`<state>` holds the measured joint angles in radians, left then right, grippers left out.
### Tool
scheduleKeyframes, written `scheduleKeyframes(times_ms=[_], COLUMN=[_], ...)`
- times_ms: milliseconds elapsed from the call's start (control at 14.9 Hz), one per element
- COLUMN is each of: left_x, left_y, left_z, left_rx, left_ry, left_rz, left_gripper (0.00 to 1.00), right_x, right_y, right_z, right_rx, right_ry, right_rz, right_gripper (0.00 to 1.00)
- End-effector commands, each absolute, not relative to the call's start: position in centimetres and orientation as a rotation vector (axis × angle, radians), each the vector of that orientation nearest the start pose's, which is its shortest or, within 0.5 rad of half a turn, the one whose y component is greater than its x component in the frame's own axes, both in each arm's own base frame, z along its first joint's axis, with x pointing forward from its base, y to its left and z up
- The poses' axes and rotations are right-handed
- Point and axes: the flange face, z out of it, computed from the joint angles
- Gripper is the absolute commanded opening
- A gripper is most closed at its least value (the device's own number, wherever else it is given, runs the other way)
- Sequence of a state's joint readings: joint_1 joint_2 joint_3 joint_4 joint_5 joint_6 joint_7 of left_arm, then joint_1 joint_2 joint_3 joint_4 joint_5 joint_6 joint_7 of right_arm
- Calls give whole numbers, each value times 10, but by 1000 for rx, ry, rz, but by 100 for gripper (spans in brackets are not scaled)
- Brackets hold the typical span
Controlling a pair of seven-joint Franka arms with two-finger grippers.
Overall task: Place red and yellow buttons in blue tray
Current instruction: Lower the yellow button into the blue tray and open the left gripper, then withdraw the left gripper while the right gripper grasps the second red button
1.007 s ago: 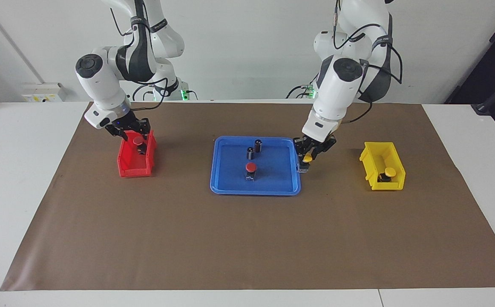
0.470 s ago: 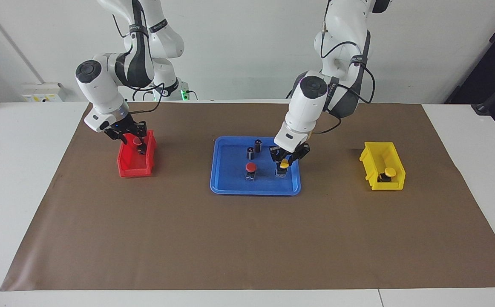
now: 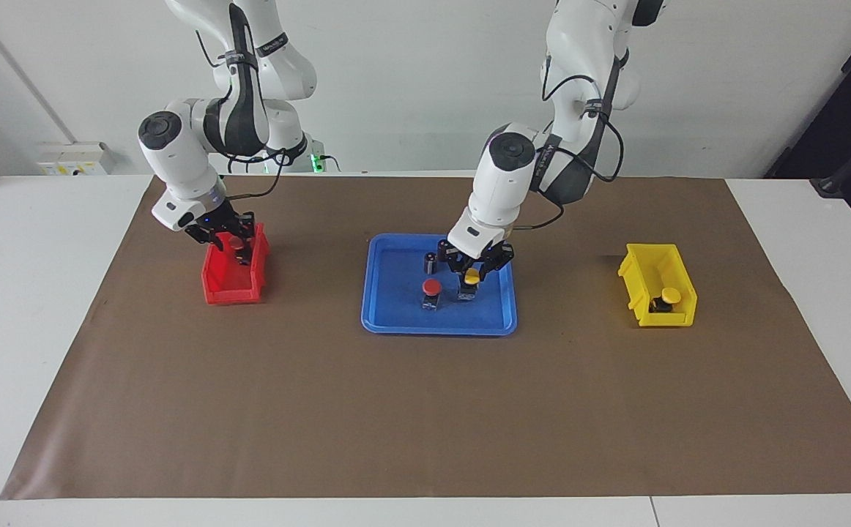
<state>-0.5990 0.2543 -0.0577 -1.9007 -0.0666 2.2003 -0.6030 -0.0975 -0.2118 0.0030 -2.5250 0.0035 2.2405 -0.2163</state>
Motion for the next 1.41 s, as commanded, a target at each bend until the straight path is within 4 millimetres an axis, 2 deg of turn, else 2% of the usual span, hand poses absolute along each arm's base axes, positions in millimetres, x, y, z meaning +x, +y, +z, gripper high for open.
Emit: scheduleKeyframes(times_ms=[0,67,134,201,336,537,671,738,805,872,1007,1074,1141,1208,1342], left_x=[501,502,502,502,504,508,512,514,517,523,539,543,546,551,552], left_y=[-387,-388,-388,-388,-390,-389,-382,-374,-357,-331,-280,-264,-242,-214,-155], left_z=[361,359,359,361,366,381,398,414,424,439,462,469,481,497,525], left_rx=[-3217,-3218,-3220,-3222,-3222,-3215,-3206,-3200,-3182,-3167,-3135,-3124,-3117,-3113,-3117], left_ry=[21,22,20,15,9,-32,-51,-66,-100,-136,-103,-93,-103,-72,30], left_rz=[-21,-28,-29,-33,-30,-13,7,12,38,57,51,73,66,37,52], left_gripper=[2,4,17,42,58,70,79,85,93,99,100,100,100,100,100], right_x=[422,420,420,420,420,423,439,448,463,476,511,528,542,554,560], right_y=[-41,-41,-41,-41,-41,-40,-44,-48,-51,-52,-45,-32,-1,35,112], right_z=[342,340,340,340,339,342,357,369,387,407,448,468,480,490,498], right_rx=[-3102,-3101,-3101,-3101,-3101,-3102,-3099,-3090,-3089,-3088,-3080,-3088,-3096,-3114,-3127], right_ry=[-234,-234,-234,-234,-234,-241,-287,-310,-332,-339,-340,-318,-300,-241,-102], right_rz=[103,110,110,108,110,99,86,122,148,168,227,227,230,209,144], right_gripper=[58,58,56,53,45,24,22,22,22,22,22,22,22,22,22])
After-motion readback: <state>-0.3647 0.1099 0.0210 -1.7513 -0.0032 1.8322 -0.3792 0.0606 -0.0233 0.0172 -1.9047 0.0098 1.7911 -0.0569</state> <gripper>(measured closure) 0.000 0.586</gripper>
